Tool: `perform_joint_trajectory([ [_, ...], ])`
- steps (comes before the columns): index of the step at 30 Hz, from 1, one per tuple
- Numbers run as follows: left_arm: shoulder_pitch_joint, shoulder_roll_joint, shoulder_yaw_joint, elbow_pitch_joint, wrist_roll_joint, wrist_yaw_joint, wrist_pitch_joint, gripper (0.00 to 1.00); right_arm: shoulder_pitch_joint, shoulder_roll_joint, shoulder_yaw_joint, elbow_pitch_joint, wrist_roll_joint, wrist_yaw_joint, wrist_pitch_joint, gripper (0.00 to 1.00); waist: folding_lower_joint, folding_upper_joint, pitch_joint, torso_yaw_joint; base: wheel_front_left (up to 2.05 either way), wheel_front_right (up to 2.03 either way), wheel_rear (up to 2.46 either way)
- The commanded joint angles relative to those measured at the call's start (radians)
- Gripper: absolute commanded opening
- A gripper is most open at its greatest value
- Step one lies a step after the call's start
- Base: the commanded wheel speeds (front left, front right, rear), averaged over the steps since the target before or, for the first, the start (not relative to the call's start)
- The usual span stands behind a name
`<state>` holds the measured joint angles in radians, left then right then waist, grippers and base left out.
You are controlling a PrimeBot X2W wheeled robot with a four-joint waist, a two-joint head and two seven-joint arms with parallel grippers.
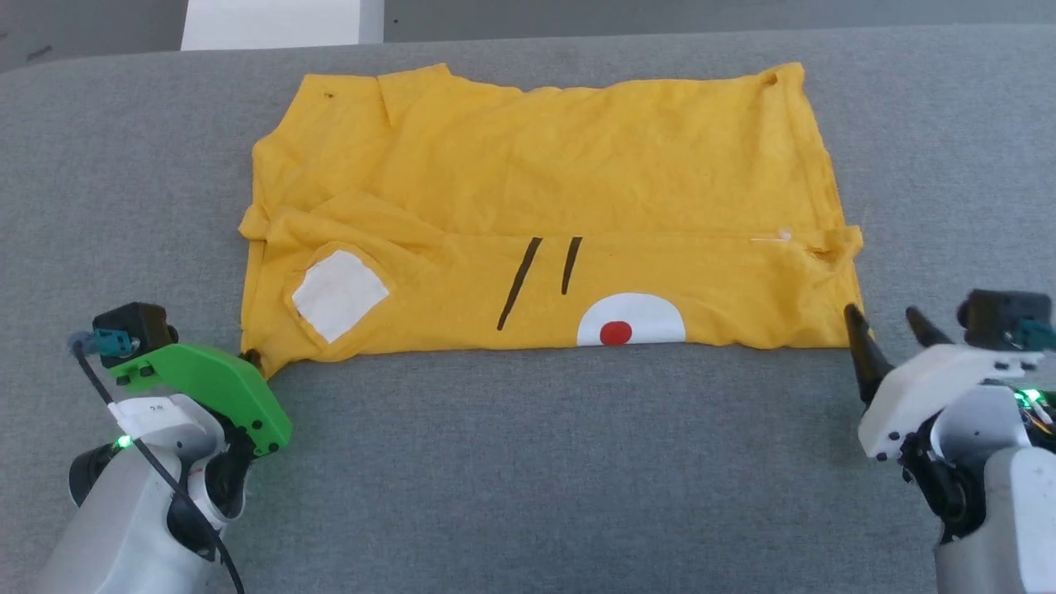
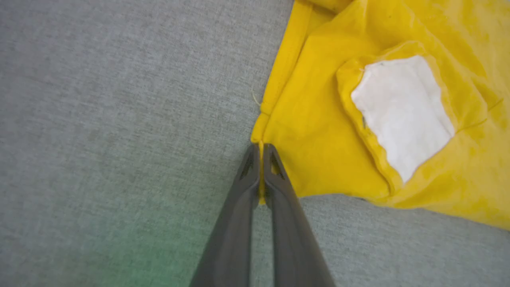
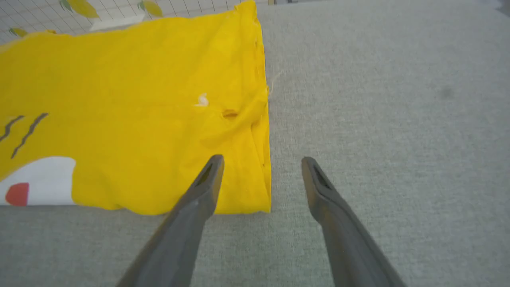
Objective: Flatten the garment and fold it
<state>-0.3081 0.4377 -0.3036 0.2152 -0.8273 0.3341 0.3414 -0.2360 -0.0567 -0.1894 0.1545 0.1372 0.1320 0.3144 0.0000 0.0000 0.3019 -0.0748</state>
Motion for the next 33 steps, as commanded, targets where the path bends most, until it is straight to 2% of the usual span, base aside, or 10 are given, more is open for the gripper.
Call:
perform_joint_trajectory([
  [1, 0.029, -0.018, -0.021, 0.010, 0.002, -0.009, 0.004, 0.00, -0.031, 0.004, -0.011, 0.024, -0.008, -0.001, 0.072, 1.00, 0.0000, 0.0000, 0.004, 0.008, 0.00, 0.00, 0.00],
  [5, 0.023, -0.017, -0.028, 0.006, 0.006, -0.018, -0.004, 0.00, -0.070, 0.006, -0.021, 0.066, -0.025, -0.001, 0.293, 1.00, 0.0000, 0.0000, 0.011, 0.017, 0.00, 0.00, 0.00],
  [6, 0.022, -0.018, -0.029, 0.006, 0.007, -0.020, -0.006, 0.00, -0.075, 0.006, -0.023, 0.065, -0.026, -0.001, 0.334, 0.74, 0.0000, 0.0000, 0.013, 0.019, 0.00, 0.00, 0.00],
  [8, 0.018, -0.020, -0.032, 0.005, 0.010, -0.024, -0.013, 0.00, -0.085, 0.006, -0.025, 0.052, -0.019, -0.001, 0.404, 0.29, 0.0000, 0.0000, 0.016, 0.023, 0.00, 0.00, 0.00],
  [10, 0.015, -0.020, -0.034, 0.005, 0.013, -0.029, -0.021, 0.00, -0.090, 0.006, -0.027, 0.031, -0.020, -0.001, 0.448, 0.00, 0.0000, 0.0000, 0.018, 0.026, 0.00, 0.00, 0.00],
  [15, 0.003, -0.019, -0.027, 0.006, 0.035, -0.043, -0.090, 0.00, -0.087, 0.006, -0.030, -0.035, -0.024, -0.001, 0.446, 0.00, 0.0000, 0.0000, 0.014, 0.032, 0.00, 0.00, 0.00],
  [21, 0.000, -0.020, 0.003, -0.025, 0.099, -0.058, -0.291, 0.00, -0.047, 0.006, -0.023, -0.109, 0.019, -0.001, 0.247, 0.00, 0.0000, 0.0000, -0.018, 0.041, 0.00, 0.00, 0.00],
  [25, 0.036, -0.012, 0.016, -0.065, 0.125, -0.053, -0.372, 0.00, 0.013, 0.006, -0.024, -0.172, 0.039, -0.001, 0.133, 0.00, 0.0000, 0.0000, -0.053, 0.047, 0.00, 0.00, 0.00],
  [29, 0.106, 0.006, 0.031, -0.127, 0.133, -0.032, -0.401, 0.00, 0.094, 0.006, -0.026, -0.246, 0.055, -0.001, 0.076, 0.00, 0.0000, 0.0000, -0.089, 0.050, 0.00, 0.00, 0.00],
  [33, 0.187, 0.031, 0.035, -0.184, 0.130, -0.005, -0.377, 0.00, 0.190, 0.006, -0.051, -0.307, 0.074, -0.001, 0.075, 0.00, 0.0000, 0.0000, -0.117, 0.058, 0.00, 0.00, 0.00],
])
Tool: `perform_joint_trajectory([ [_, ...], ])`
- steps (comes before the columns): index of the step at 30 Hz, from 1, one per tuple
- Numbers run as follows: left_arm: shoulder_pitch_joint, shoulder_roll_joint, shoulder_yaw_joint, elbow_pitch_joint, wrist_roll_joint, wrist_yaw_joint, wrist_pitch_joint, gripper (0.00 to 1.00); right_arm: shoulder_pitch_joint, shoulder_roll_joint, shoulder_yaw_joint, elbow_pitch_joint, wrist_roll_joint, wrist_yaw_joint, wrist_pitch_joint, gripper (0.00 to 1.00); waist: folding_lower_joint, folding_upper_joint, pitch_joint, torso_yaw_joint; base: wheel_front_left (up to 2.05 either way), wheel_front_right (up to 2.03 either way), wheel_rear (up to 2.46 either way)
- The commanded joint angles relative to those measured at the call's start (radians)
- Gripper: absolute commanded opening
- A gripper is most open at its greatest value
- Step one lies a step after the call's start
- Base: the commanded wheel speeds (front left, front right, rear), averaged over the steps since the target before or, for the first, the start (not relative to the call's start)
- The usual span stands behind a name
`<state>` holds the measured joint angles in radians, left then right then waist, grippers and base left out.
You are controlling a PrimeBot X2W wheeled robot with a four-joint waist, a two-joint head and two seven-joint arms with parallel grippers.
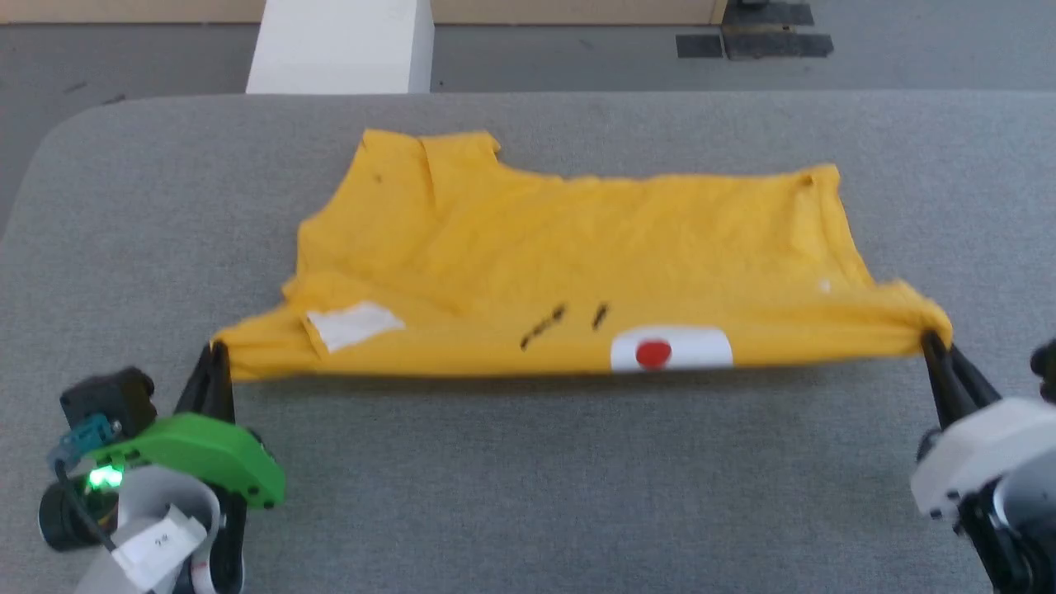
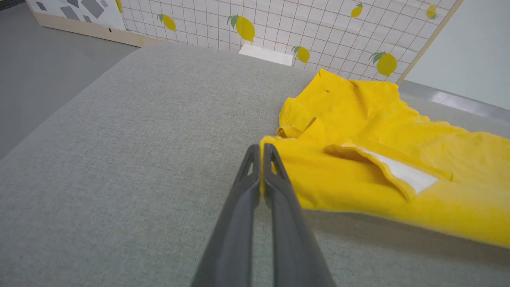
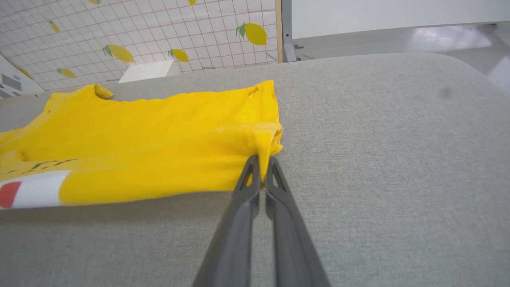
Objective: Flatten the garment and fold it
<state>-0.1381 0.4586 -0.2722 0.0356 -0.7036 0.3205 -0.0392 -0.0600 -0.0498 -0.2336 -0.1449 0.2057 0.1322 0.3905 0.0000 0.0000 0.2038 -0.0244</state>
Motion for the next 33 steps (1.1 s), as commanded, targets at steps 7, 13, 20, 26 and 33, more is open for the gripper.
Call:
perform_joint_trajectory([
  [7, 0.182, 0.053, -0.051, -0.053, -0.036, 0.034, 0.164, 0.00, 0.212, -0.001, -0.073, -0.017, 0.049, -0.002, 0.182, 0.00, 0.0000, 0.0000, -0.034, 0.018, 0.00, 0.00, 0.00],
  [13, 0.182, 0.030, -0.102, 0.030, -0.048, -0.010, 0.186, 0.00, 0.254, -0.001, -0.060, 0.098, 0.077, -0.002, 0.210, 0.00, 0.0000, 0.0000, -0.022, 0.026, 0.00, 0.00, 0.00],
  [20, 0.147, -0.018, -0.139, 0.169, -0.075, -0.056, 0.206, 0.58, 0.215, 0.000, -0.025, 0.251, 0.064, -0.002, 0.130, 0.07, 0.0000, 0.0000, -0.021, 0.022, 0.00, 0.00, 0.00],
  [26, 0.131, -0.016, -0.138, 0.196, -0.081, -0.074, 0.197, 1.00, 0.199, 0.000, -0.028, 0.248, 0.070, -0.002, 0.033, 1.00, 0.0000, 0.0000, -0.030, 0.020, 0.00, 0.00, 0.00],
  [33, 0.028, 0.046, -0.110, 0.087, -0.017, -0.127, 0.099, 1.00, 0.177, 0.000, -0.004, 0.121, 0.040, -0.002, -0.209, 1.00, 0.0000, 0.0000, -0.013, 0.011, 0.00, 0.00, 0.00],
])
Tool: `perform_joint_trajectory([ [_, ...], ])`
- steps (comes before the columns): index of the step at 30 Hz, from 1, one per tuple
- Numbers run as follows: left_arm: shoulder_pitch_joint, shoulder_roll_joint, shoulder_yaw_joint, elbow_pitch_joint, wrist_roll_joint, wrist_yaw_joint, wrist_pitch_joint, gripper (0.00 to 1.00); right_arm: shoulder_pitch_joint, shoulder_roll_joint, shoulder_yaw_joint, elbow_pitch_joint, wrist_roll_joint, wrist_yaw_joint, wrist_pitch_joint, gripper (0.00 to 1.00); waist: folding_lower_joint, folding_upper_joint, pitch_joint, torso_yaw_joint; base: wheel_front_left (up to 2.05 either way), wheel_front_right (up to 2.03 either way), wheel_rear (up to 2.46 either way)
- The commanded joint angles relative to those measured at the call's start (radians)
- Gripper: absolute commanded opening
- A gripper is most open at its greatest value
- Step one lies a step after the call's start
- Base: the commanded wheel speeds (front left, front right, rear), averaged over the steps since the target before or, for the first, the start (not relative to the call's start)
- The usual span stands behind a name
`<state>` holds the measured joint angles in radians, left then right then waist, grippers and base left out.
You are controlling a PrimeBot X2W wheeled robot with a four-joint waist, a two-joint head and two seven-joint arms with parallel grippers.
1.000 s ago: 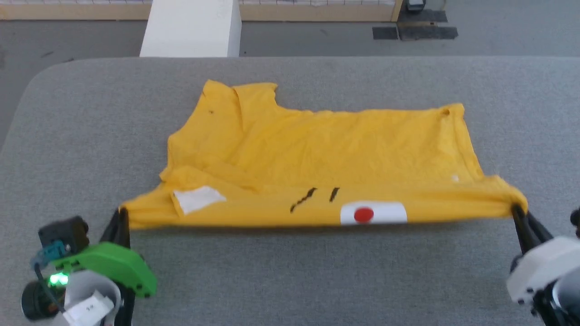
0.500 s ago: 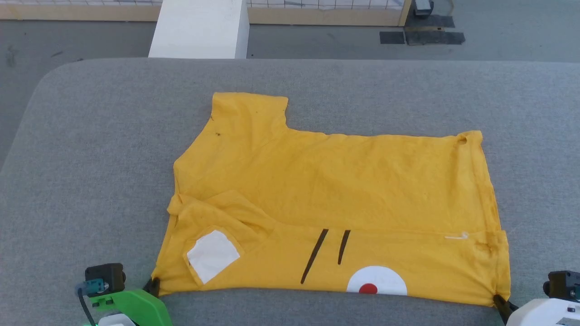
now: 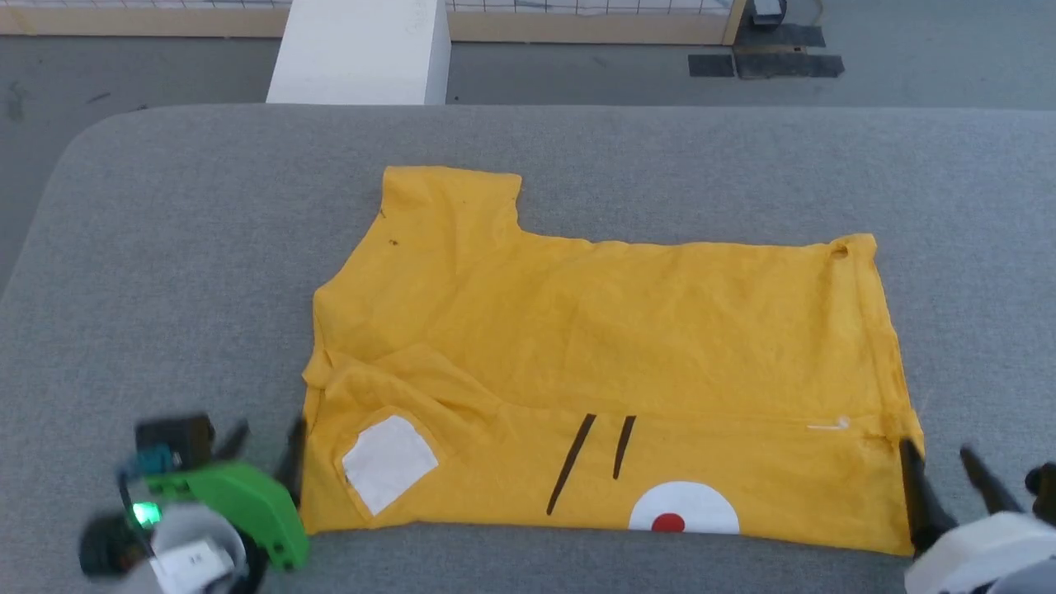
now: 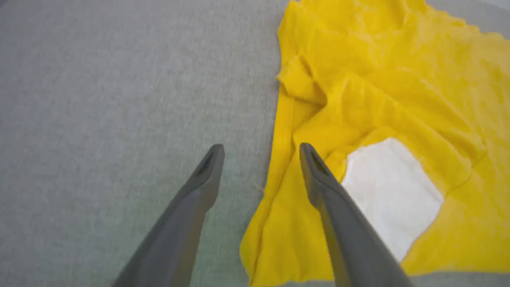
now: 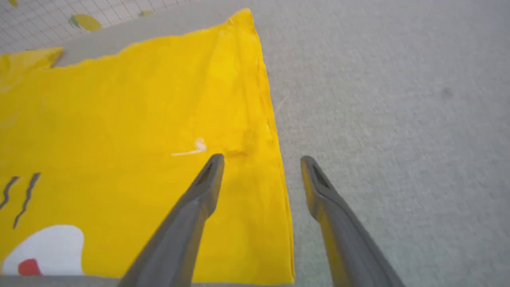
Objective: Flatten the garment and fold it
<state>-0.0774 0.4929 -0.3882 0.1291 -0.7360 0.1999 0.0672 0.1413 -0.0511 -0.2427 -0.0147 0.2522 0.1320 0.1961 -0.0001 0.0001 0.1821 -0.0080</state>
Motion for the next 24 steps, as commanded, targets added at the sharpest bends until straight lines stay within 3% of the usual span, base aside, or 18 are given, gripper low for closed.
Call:
perform_joint_trajectory([
  [1, -0.057, 0.025, 0.006, -0.018, 0.034, -0.013, -0.020, 1.00, -0.032, 0.001, 0.013, -0.024, -0.014, -0.001, -0.053, 1.00, 0.0001, -0.0001, 0.016, -0.010, 0.00, 0.00, 0.00],
  [8, -0.313, 0.089, 0.008, -0.029, 0.128, -0.109, -0.086, 1.00, -0.120, -0.001, 0.086, -0.048, -0.067, -0.001, -0.272, 1.00, 0.0001, -0.0001, 0.109, -0.054, 0.00, 0.00, 0.00],
  [14, -0.568, 0.095, -0.008, 0.049, 0.125, -0.215, -0.020, 1.00, -0.209, -0.005, 0.144, -0.034, -0.065, -0.001, -0.319, 1.00, 0.0001, -0.0001, 0.210, -0.102, 0.00, 0.00, 0.00],
  [20, -0.782, 0.099, -0.052, 0.164, 0.113, -0.270, 0.167, 1.00, -0.287, -0.009, 0.196, -0.043, -0.056, -0.001, -0.311, 1.00, 0.0001, -0.0001, 0.291, -0.155, 0.00, 0.00, 0.00],
  [24, -0.881, 0.098, -0.077, 0.241, 0.093, -0.268, 0.336, 1.00, -0.315, -0.010, 0.215, -0.053, -0.056, -0.001, -0.311, 1.00, 0.0001, -0.0001, 0.328, -0.181, 0.00, 0.00, 0.00],
])
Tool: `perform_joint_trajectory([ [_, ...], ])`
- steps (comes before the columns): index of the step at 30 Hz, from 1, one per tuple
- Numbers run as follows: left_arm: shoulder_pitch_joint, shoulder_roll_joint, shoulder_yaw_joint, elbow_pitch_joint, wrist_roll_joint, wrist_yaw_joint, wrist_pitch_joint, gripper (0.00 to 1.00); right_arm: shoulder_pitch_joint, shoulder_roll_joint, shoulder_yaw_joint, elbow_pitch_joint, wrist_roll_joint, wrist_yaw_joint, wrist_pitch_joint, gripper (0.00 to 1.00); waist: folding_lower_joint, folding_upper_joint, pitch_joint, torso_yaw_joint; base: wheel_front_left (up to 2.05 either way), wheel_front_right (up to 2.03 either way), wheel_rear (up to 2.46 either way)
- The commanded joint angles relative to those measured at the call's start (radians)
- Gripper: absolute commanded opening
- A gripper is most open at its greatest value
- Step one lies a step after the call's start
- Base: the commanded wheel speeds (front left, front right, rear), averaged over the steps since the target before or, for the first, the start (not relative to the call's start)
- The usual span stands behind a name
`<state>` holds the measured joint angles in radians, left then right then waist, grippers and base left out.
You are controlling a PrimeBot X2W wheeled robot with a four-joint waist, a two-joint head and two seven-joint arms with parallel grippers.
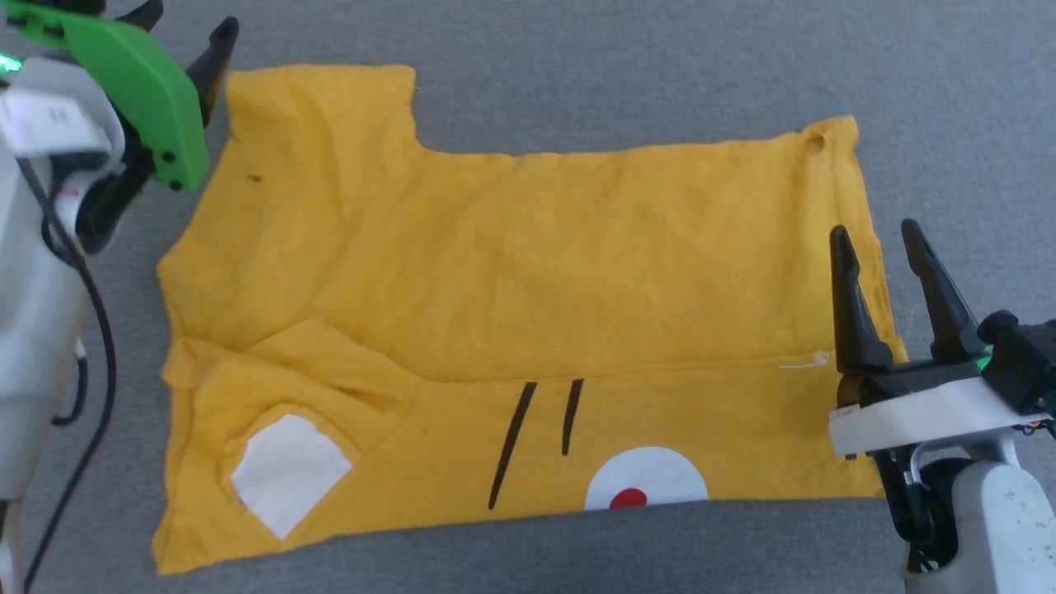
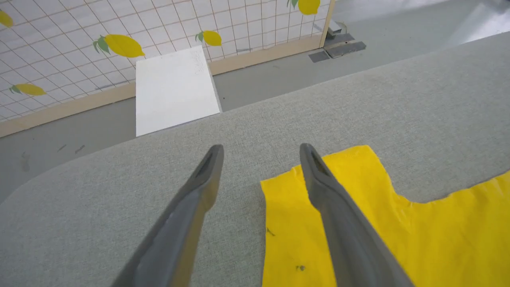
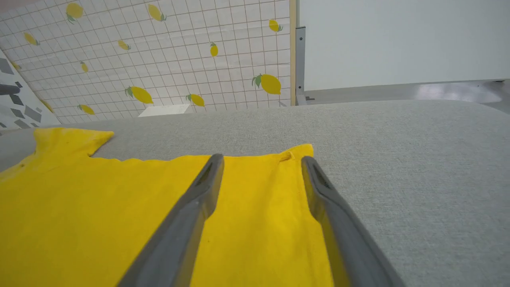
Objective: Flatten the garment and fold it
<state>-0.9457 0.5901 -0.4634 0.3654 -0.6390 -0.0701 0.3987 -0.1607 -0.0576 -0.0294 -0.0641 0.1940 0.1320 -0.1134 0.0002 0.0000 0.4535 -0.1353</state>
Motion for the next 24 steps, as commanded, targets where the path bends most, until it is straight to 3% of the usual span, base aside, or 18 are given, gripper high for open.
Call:
perform_joint_trajectory([
  [1, -0.033, 0.003, -0.010, 0.021, -0.006, 0.005, 0.049, 1.00, -0.018, -0.003, 0.007, -0.006, 0.003, -0.001, -0.002, 1.00, -0.0002, 0.0000, 0.064, -0.059, 0.00, 0.00, 0.00],
  [9, -0.086, 0.019, -0.052, 0.092, -0.007, 0.081, 0.310, 1.00, -0.035, 0.001, 0.038, -0.002, 0.011, -0.001, -0.012, 1.00, -0.0002, 0.0000, 0.100, -0.092, 0.00, 0.00, 0.00],
  [18, -0.065, 0.055, -0.072, 0.079, 0.011, 0.145, 0.407, 1.00, -0.049, 0.004, 0.052, 0.008, 0.009, -0.001, -0.011, 1.00, -0.0002, 0.0000, 0.112, -0.109, 0.00, 0.00, 0.00],
  [19, -0.062, 0.057, -0.075, 0.075, 0.012, 0.148, 0.416, 0.82, -0.053, 0.004, 0.053, 0.007, 0.005, -0.001, -0.007, 1.00, -0.0002, 0.0000, 0.111, -0.109, 0.00, 0.00, 0.00],
  [20, -0.060, 0.059, -0.077, 0.069, 0.011, 0.148, 0.420, 0.31, -0.059, 0.005, 0.054, 0.005, 0.001, -0.001, -0.003, 1.00, -0.0002, 0.0000, 0.110, -0.109, 0.00, 0.00, 0.00],
  [21, -0.058, 0.058, -0.076, 0.062, 0.008, 0.148, 0.419, 0.00, -0.066, 0.003, 0.053, 0.003, -0.004, -0.001, 0.001, 1.00, -0.0002, 0.0000, 0.109, -0.109, 0.00, 0.00, 0.00],
  [24, -0.053, 0.058, -0.074, 0.044, -0.001, 0.147, 0.416, 0.00, -0.111, -0.003, 0.047, -0.005, -0.021, -0.001, 0.032, 1.00, -0.0002, 0.0000, 0.104, -0.107, 0.00, 0.00, 0.00],
])
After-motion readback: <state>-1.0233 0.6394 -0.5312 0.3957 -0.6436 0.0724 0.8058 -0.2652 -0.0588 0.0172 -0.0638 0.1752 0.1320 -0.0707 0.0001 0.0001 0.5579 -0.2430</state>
